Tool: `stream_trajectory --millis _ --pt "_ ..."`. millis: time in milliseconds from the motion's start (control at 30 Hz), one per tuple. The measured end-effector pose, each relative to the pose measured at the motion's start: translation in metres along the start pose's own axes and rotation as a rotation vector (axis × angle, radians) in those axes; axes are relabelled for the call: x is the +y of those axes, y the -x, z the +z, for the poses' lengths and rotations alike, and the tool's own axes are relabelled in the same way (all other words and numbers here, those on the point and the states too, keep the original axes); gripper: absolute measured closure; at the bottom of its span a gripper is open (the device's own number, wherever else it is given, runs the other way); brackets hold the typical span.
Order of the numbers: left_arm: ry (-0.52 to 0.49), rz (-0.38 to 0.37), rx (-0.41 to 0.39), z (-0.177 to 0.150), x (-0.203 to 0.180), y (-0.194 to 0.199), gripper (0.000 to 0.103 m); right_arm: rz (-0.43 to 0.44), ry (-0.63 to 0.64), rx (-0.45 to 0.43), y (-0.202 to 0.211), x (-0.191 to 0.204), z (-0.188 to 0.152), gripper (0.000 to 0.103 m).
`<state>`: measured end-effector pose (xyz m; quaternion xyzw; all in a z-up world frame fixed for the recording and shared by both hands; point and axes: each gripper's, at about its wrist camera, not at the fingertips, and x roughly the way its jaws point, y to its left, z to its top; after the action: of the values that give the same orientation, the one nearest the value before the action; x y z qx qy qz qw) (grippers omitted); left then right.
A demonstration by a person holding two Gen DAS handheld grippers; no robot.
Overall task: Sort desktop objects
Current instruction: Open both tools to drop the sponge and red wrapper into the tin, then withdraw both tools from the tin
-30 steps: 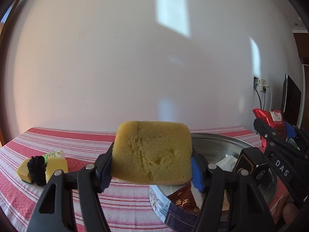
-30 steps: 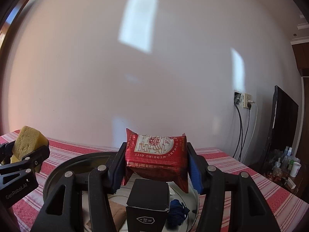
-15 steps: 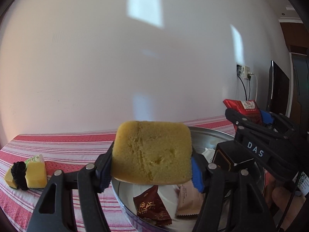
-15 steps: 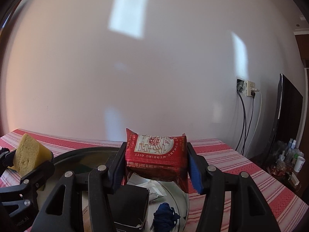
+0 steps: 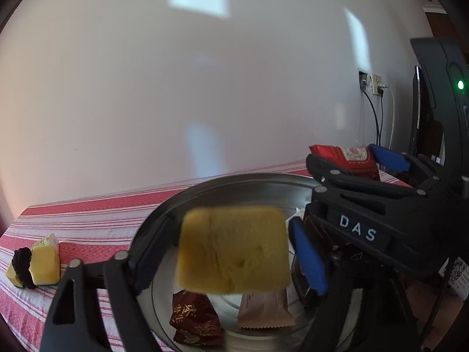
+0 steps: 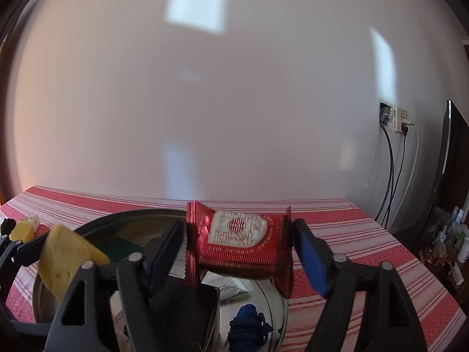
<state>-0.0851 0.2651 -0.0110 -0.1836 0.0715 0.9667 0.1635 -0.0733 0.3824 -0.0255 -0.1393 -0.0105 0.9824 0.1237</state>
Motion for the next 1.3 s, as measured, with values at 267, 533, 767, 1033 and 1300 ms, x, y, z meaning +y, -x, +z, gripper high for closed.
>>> stream_trajectory --millis 267,533,767,1033,1300 --pt "0.001 0.007 -0.036 -0.002 0.003 0.013 0.001 -0.047 0.043 -0.078 0.014 0.012 -0.005 0.006" --pt "0.048 -0.006 -0.036 0.002 0.008 0.013 0.001 -0.080 0.008 -0.108 0.021 0.007 -0.002 0.005" --pt "0.108 0.014 -0.029 0.000 0.024 0.015 0.001 -0.059 -0.083 -0.160 0.035 -0.002 0.000 0.001" --pt "0.101 0.067 -0.059 -0.003 0.032 0.022 0.001 -0.020 -0.110 -0.115 0.037 0.013 -0.005 0.001" --pt "0.135 0.095 -0.061 -0.008 0.051 0.027 0.001 -0.040 -0.070 -0.163 0.054 0.032 -0.008 0.001"
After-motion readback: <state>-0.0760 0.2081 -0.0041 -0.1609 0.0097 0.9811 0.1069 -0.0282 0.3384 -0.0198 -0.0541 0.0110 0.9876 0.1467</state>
